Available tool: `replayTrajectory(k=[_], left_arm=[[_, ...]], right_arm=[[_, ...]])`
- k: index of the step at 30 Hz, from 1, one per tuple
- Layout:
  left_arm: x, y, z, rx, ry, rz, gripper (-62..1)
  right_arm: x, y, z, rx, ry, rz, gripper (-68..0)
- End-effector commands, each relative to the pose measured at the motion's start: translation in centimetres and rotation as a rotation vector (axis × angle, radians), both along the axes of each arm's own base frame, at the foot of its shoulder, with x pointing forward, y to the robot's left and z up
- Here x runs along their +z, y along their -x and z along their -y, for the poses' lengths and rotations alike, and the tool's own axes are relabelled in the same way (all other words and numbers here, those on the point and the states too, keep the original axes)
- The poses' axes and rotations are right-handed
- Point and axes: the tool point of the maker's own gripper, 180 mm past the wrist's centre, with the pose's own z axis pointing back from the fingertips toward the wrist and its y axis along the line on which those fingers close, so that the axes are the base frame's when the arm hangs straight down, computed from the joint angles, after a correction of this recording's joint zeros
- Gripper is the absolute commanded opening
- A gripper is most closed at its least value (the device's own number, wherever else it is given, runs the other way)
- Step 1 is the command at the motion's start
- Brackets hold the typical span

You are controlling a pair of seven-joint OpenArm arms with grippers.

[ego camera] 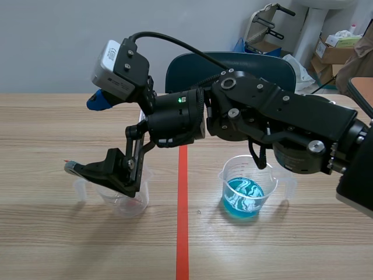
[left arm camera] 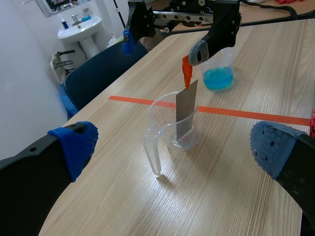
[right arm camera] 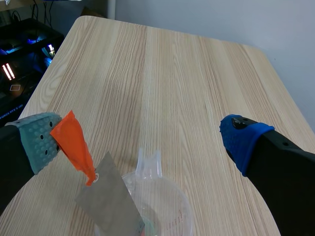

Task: Do the redox reaction experiment

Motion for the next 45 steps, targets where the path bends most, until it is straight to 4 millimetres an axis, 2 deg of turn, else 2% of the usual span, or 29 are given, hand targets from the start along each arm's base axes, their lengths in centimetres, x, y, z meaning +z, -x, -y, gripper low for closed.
replayTrajectory(k=[1,6,11,23,29,34,40,45], left_arm=[[0.8,-0.4,0.1,-0.002,0.017,0.031,1.4],[0.5,-1.1,-0.4,0.019,-0.025,0.03,1.4],[0.6,-2.3,-1.0,0.049,-0.079,0.046,1.4],[-0.4,-6.3,-0.3,0.229,-0.268,0.07,1.4],[0.2,-8.0,1.0,0.306,-0.36,0.077,1.4],[0.9,-9.1,2.9,0.304,-0.444,0.074,1.4],[1.8,-9.7,5.2,0.285,-0.504,0.085,1.4],[2.5,-9.1,7.5,0.231,-0.505,0.081,1.4]], right_arm=[[1.6,-0.3,-0.4,0.001,-0.055,-0.001,0.4],[2.5,-0.4,0.5,-0.007,-0.093,-0.019,0.4],[4.1,-0.9,3.0,-0.072,-0.167,-0.005,0.4],[4.6,1.8,10.0,-0.239,-0.201,0.05,0.4],[4.9,2.9,13.8,-0.35,-0.187,0.024,0.4],[5.6,3.7,16.4,-0.433,-0.197,-0.017,0.4],[6.4,4.1,19.2,-0.54,-0.203,-0.028,0.4],[7.0,4.1,21.5,-0.644,-0.188,-0.014,0.4]])
